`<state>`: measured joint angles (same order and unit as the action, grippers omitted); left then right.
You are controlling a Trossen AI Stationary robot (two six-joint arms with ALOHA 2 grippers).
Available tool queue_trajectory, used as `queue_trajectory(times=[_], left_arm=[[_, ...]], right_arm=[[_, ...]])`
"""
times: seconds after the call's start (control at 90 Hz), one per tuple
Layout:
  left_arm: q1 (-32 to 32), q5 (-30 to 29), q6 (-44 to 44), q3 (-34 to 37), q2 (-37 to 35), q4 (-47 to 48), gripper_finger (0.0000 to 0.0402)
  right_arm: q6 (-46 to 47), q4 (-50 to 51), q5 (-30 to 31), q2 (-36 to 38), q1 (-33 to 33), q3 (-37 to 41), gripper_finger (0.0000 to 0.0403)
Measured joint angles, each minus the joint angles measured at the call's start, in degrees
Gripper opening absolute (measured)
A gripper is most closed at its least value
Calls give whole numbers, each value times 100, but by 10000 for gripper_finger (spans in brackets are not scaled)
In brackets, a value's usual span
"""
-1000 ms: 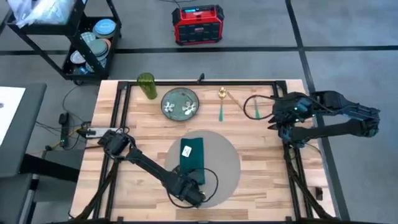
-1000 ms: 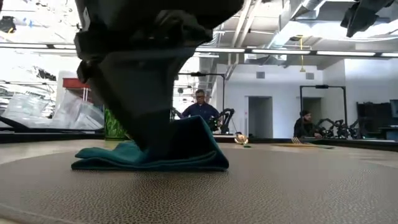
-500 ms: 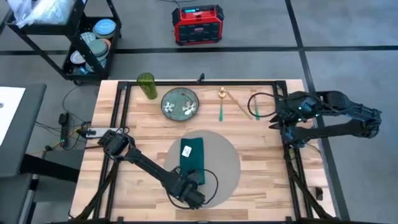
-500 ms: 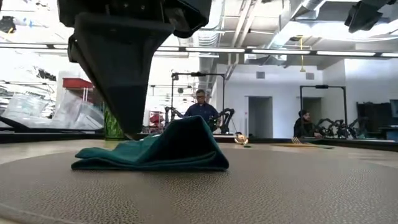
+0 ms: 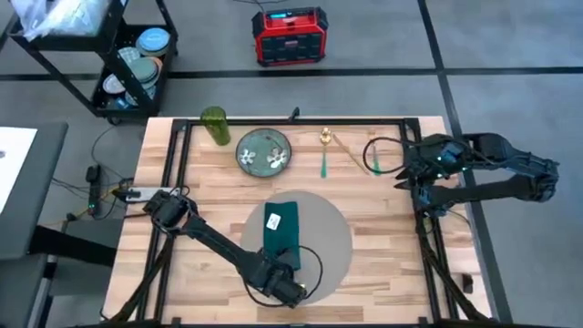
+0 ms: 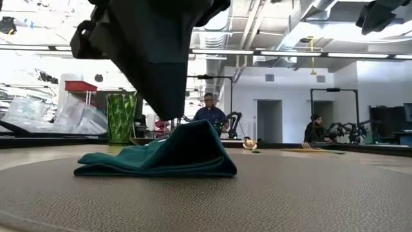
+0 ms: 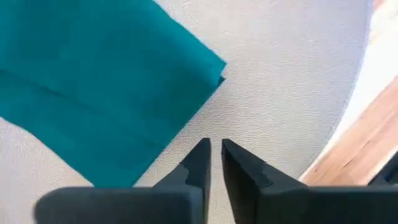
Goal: Set table place
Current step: Fold the green napkin
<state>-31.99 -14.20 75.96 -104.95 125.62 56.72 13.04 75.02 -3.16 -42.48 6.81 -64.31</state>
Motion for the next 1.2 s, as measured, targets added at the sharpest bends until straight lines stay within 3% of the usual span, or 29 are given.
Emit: queue_trajectory(times=[0.233,0.344,0.611,0.878,1.033,1.2], left_arm=[[24,-5,284,-9,0,-4,137],[63,-93,359,-9,0,70,164],[117,-769,610,241,2,27,168],[125,-679,487,396,11,-376,167],[93,-113,429,396,11,-618,167],[7,-206,610,396,9,-654,166]], right_arm=[[2,5,-15,242,-1,0,125],[2,7,-16,376,-2,0,125],[158,4,-15,590,-2,0,125],[212,0,-15,686,-2,0,125],[212,-2,-13,697,-2,0,125],[210,-1,-11,697,-1,0,125]])
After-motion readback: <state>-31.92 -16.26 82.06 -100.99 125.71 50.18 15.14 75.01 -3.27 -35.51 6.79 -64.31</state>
